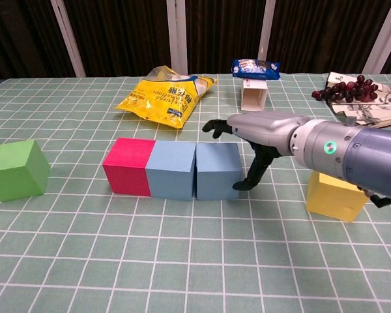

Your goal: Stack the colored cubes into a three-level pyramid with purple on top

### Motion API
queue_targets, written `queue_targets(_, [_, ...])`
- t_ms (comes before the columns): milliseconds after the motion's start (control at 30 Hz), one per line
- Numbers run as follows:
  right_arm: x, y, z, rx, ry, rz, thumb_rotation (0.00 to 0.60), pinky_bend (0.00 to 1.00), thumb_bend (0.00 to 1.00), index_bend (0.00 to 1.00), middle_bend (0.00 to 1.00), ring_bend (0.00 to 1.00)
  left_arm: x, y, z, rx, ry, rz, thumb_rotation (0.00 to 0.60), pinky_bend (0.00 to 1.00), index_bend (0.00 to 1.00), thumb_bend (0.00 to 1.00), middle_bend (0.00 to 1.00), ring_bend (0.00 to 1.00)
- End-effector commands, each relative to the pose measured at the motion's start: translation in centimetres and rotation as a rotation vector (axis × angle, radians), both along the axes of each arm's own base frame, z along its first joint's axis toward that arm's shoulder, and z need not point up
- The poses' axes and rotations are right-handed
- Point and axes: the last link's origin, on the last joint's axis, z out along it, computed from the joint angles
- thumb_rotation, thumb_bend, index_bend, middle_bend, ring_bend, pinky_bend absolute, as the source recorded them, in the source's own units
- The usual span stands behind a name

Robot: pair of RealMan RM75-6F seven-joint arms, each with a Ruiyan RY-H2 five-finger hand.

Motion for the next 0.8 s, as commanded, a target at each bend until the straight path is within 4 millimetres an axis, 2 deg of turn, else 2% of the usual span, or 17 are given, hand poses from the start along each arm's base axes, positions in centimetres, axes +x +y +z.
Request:
queue_targets(33, [0.1, 0.2, 0.2, -0.006, -0.001, 0.000, 0.600, 0.00, 0.26, 0.00, 0.05, 0.00, 0.0, 0.0, 0.0, -0.002, 0.000, 0.000, 0.600, 0.04, 0.00, 0.09, 0.03, 0.00])
queue_targets(167, [0.1, 0.5, 0.8, -0.027, 0.010, 0.009, 0.600, 0.00, 0.26, 0.00, 0.02, 0.00, 0.0, 0.0, -0.1, -0.006, 0.004, 0.001, 0.600, 0.04, 0.00, 0.09, 0.03, 0.00])
queue_targets(367, [-1.2, 1.3, 2.8, -0.095, 0.041, 0.014, 0.600, 0.00, 0.26, 0.00, 0.00, 0.00, -0.2, -0.1, -0.2, -0.013, 0.011, 0.002, 0.600, 0.04, 0.00, 0.09, 0.03, 0.00])
queue_targets(567, [-3.9, 2.3, 6.0, -0.192, 0.049, -0.014, 0.600, 0.00, 0.26, 0.00, 0.00, 0.00, -0.2, -0.1, -0.3, -0.019, 0.023, -0.001, 0.600, 0.04, 0.00, 0.09, 0.03, 0.00])
queue_targets(800, [-7.8, 4.3, 10.8, -0.313, 0.024, -0.066, 0.600, 0.00, 0.26, 0.00, 0.00, 0.00, -0.6, 0.1, -0.7, -0.057, 0.068, -0.010, 0.600, 0.04, 0.00, 0.10, 0.03, 0.00])
